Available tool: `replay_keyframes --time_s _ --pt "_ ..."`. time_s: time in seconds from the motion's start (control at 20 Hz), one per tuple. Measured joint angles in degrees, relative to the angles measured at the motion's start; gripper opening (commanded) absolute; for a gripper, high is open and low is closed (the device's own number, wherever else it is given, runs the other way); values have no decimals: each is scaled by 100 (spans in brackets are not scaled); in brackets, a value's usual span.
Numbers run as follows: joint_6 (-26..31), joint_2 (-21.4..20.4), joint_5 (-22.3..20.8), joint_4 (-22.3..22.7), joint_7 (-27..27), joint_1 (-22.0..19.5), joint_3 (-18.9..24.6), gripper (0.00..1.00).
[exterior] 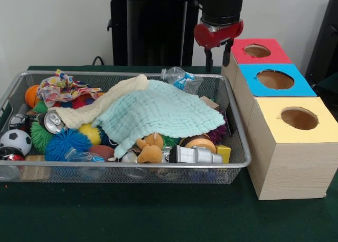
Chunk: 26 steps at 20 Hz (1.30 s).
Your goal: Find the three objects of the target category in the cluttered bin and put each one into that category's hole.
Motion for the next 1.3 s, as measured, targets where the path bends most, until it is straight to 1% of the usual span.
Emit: replay_keyframes --time_s 0.05,0.1,0.15,0.3,0.35,0.4,0.45,0.55,0.6,0.7,0.75,0.9,0.95,1.05,1.3 --pt "153 28 -81 0 -191 -137 271 100" --pt "270 45 -128 1 -338 -219 436 100" --pt "324 52 -147 3 -417 -263 521 100" --pt "583 61 -235 41 -867 -538 951 100" --pt "596 61 -237 45 -901 -560 981 100" --pt "711 61 -267 82 -1182 -757 1232 100" --pt "777 61 -269 107 -1370 -895 1394 100" --pt "859 60 -273 142 -1640 -1090 1616 100" --pt "970 55 -274 191 -2028 -1361 1905 100" --pt "1045 50 -276 226 -2288 -1531 2080 100" --pt "1120 47 -277 251 -2530 -1675 2218 100" --pt "1232 45 -282 254 -2859 -1838 2349 100" --pt "1307 47 -349 253 -3077 -1907 2370 100" --pt "1357 46 -513 250 -3253 -1939 2366 100" --pt "1371 47 -929 228 -3336 -1903 2319 100"
